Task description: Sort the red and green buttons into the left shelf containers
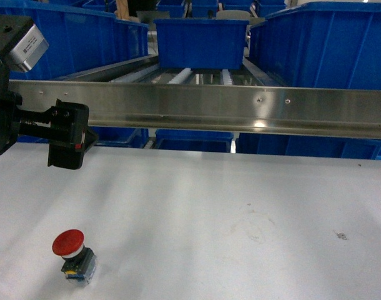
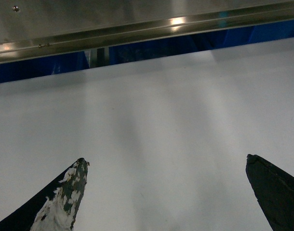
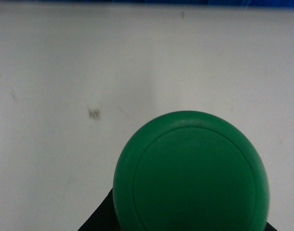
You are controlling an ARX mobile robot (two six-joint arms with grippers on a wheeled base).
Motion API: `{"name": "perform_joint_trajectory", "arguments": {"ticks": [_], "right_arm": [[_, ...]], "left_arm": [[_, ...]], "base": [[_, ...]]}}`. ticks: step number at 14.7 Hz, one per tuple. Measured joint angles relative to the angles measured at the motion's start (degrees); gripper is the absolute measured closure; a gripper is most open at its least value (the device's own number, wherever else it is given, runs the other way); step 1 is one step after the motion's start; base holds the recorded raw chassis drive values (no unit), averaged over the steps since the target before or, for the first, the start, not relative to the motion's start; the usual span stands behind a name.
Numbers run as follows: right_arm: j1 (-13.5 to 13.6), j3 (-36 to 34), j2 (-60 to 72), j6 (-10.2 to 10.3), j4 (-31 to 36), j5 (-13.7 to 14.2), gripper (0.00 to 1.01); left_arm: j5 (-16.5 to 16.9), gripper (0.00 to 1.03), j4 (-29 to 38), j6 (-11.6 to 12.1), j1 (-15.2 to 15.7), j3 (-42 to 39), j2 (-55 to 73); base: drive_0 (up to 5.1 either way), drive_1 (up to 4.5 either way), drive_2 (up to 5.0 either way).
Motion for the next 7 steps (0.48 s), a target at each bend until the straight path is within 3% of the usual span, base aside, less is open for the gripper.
{"name": "perform_joint_trajectory", "arguments": {"ticks": [4, 7], "right_arm": [[-5.51, -7.89, -26.1, 0.07, -10.08, -7.43, 0.75], [-7.43, -12.94, -45.83, 0.24, -22.4, -12.74, 0.75]], "left_arm": [[0.0, 0.05, 0.02, 0.0, 0.0, 0.0, 0.0], [0.02, 0.05, 0.0, 0.0, -0.07, 0.0, 0.0]], "base": [[0.0, 0.0, 0.0], [0.0, 0.0, 0.0]]}}
